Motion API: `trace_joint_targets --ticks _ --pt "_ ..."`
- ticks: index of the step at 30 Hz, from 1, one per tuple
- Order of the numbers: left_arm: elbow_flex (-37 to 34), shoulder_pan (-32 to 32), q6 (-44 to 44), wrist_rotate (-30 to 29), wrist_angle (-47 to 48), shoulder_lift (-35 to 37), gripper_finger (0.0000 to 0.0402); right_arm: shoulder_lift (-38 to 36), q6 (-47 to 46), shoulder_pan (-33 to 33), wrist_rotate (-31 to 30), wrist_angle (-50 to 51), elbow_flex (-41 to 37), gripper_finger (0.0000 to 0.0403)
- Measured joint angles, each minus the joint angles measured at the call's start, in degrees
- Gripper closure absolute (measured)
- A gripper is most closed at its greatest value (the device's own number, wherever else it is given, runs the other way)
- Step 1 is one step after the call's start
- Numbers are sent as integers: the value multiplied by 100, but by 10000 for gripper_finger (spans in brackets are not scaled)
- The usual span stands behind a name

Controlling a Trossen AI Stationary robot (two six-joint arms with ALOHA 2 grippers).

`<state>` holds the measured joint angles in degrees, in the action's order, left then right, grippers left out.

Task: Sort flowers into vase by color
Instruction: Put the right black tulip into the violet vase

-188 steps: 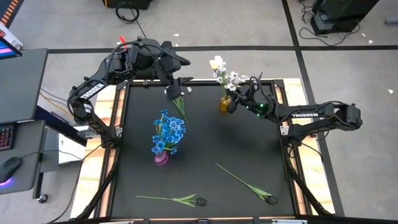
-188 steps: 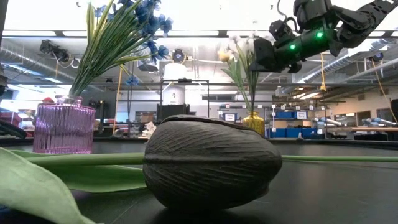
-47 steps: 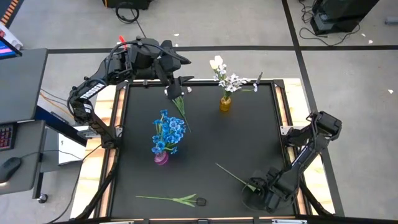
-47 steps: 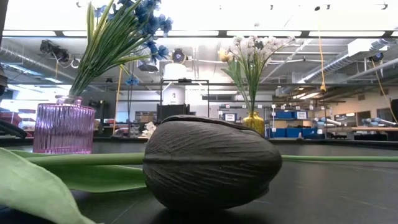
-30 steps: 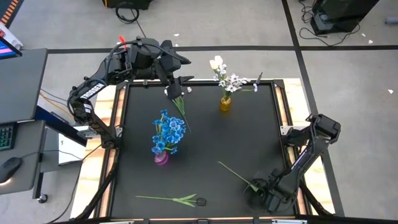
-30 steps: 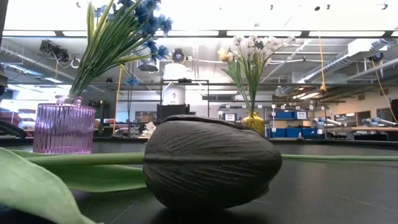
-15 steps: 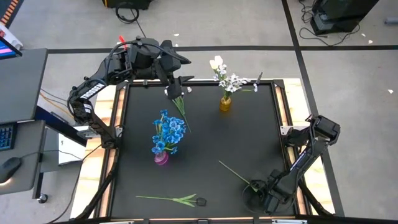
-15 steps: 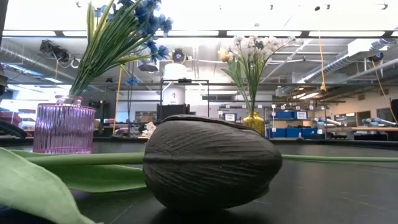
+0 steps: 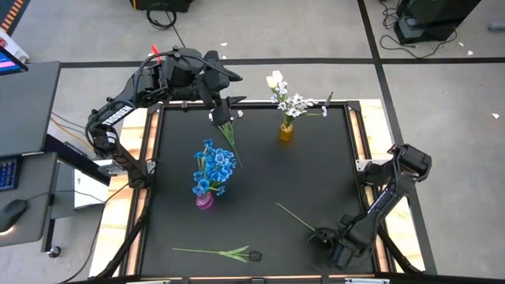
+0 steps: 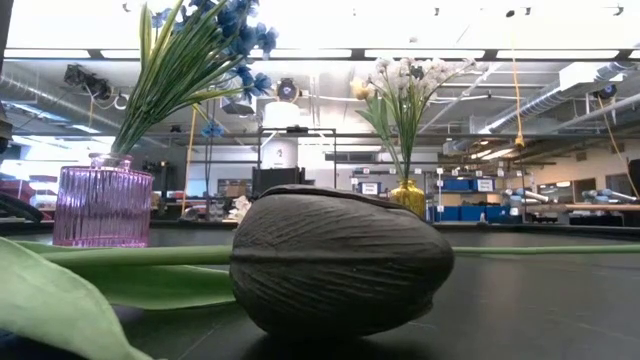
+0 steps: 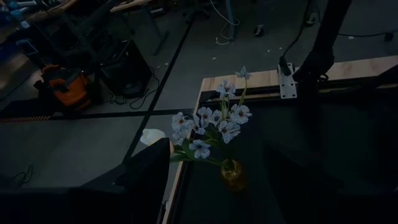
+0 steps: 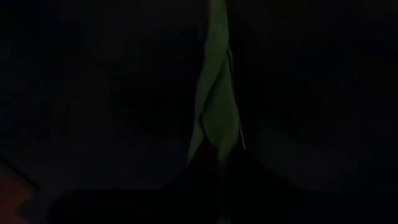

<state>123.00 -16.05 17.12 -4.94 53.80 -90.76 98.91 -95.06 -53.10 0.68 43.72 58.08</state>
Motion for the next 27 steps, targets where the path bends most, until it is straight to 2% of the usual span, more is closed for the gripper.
trace_joint_targets --ticks 19,27 --pt "0 0 0 1 0 0 141 -29 2753 1212 126 168 9 376" --pt "0 0 0 -1 -66 0 141 -31 3555 1663 195 326 11 376"
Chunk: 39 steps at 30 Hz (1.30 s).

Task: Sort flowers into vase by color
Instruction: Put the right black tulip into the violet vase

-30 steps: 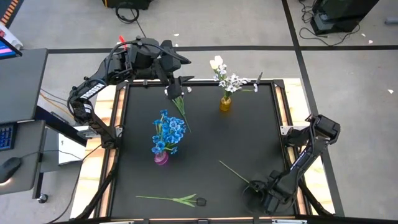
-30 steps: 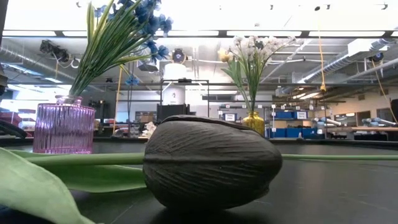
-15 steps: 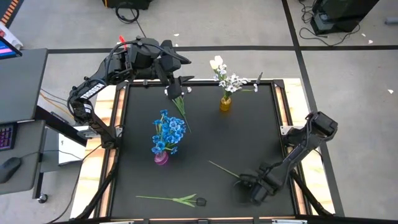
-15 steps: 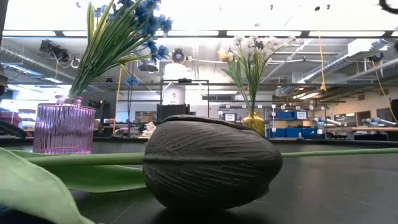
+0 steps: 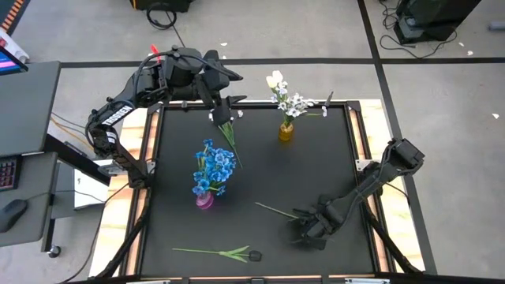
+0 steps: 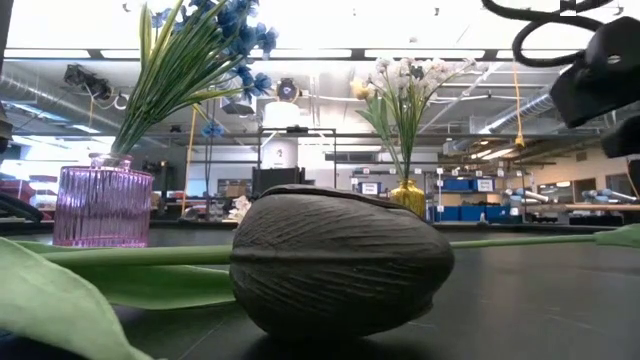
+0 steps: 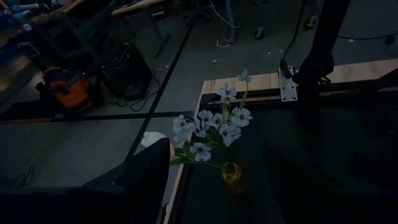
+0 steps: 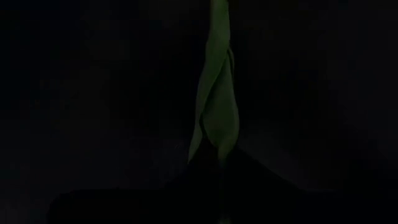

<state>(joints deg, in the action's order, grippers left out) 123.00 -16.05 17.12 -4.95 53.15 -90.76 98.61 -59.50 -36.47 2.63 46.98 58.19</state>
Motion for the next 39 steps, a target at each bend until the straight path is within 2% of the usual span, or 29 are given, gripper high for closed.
trace_joint_targets --ticks 9,20,25,31,39 --pt "0 0 -248 2 -11 0 141 -221 682 429 57 148 0 376" --pt "0 23 -350 0 20 0 141 -1370 1028 834 -251 360 0 376" --pt "2 116 -326 66 498 1 141 -1877 1158 1116 -306 668 0 376" --pt "9 476 -280 114 1501 -269 141 -2301 1475 1583 -390 704 0 376" --pt "9 1188 164 114 1648 -1031 141 -2530 1904 2144 -403 666 0 376"
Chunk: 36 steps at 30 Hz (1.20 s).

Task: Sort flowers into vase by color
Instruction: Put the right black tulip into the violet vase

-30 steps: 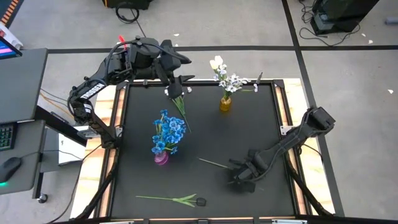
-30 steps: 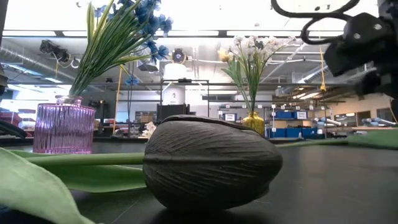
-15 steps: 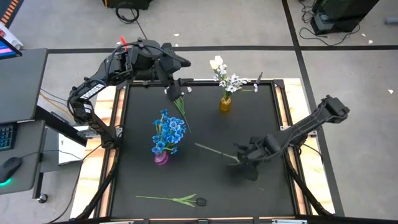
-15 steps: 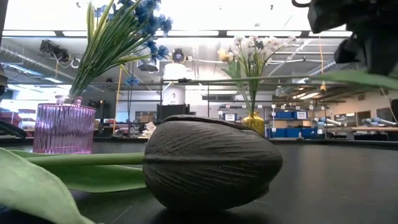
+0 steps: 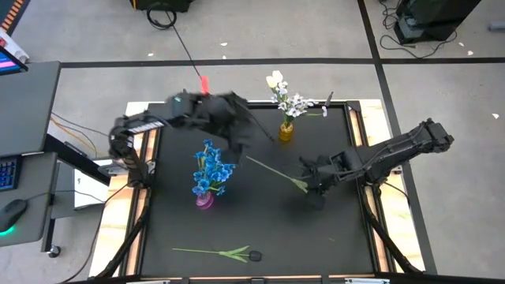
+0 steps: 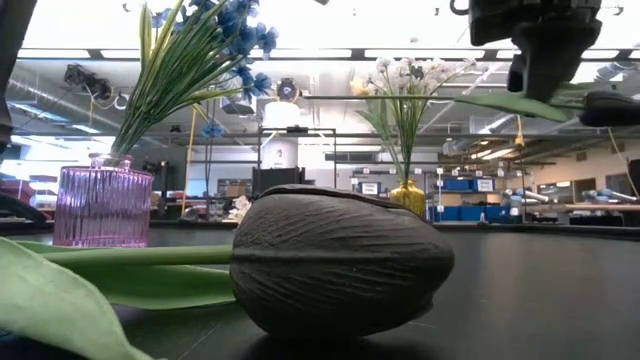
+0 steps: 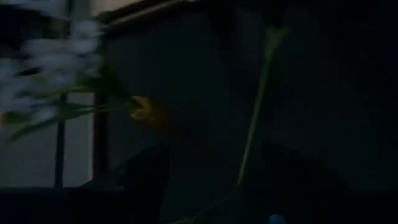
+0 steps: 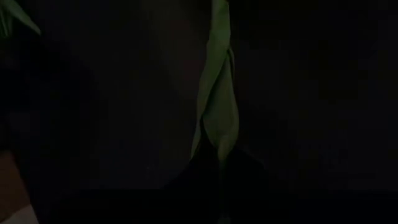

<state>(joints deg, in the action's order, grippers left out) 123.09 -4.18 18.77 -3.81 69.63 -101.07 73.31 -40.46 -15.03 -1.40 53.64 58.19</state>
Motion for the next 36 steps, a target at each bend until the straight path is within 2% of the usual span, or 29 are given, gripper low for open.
trace_joint_targets --ticks 7,14,26,32,36 --pt "-6 389 251 -32 -3 -585 141 -3 177 273 303 -354 0 376" --pt "-7 707 706 -698 -198 -891 141 -3 209 426 668 -832 0 376" --pt "-9 1182 1421 -980 -559 -953 141 -3 201 824 866 -1399 0 376" --pt "-9 1381 1922 -1534 -761 -976 141 -78 275 956 929 -1866 0 376" --pt "-9 1429 2176 -1615 -926 -976 141 -240 305 971 943 -2181 0 376"
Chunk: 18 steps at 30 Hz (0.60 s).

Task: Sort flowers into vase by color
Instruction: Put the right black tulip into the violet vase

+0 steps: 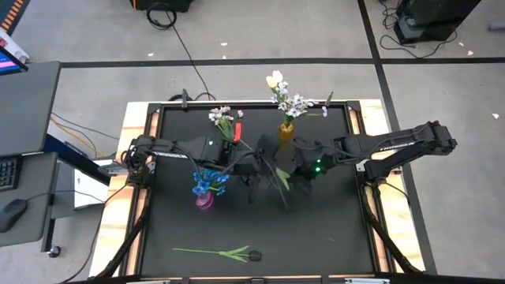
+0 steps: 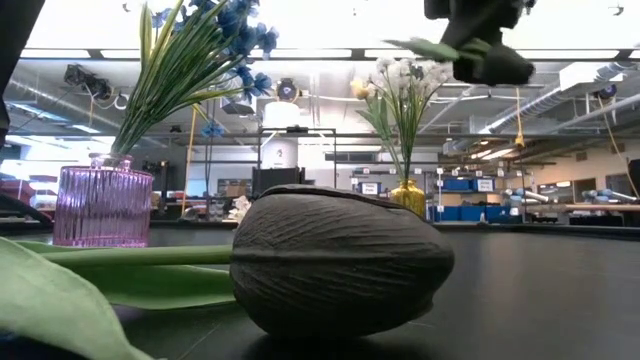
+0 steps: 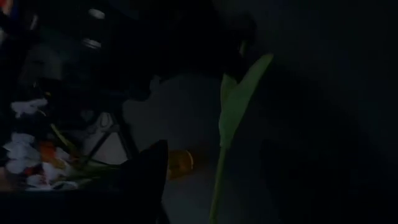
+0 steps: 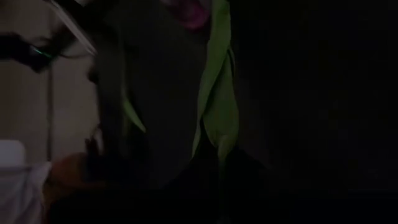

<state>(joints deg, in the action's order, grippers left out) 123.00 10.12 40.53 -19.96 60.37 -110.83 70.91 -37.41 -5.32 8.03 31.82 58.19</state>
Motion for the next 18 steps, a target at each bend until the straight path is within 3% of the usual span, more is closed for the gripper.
trace_joint_targets --ticks 11,18 --pt "0 33 996 -162 -527 2 141 -458 123 0 -43 -1334 4 376" --pt "0 148 1620 -168 -793 2 141 -458 155 93 -232 -1420 7 376"
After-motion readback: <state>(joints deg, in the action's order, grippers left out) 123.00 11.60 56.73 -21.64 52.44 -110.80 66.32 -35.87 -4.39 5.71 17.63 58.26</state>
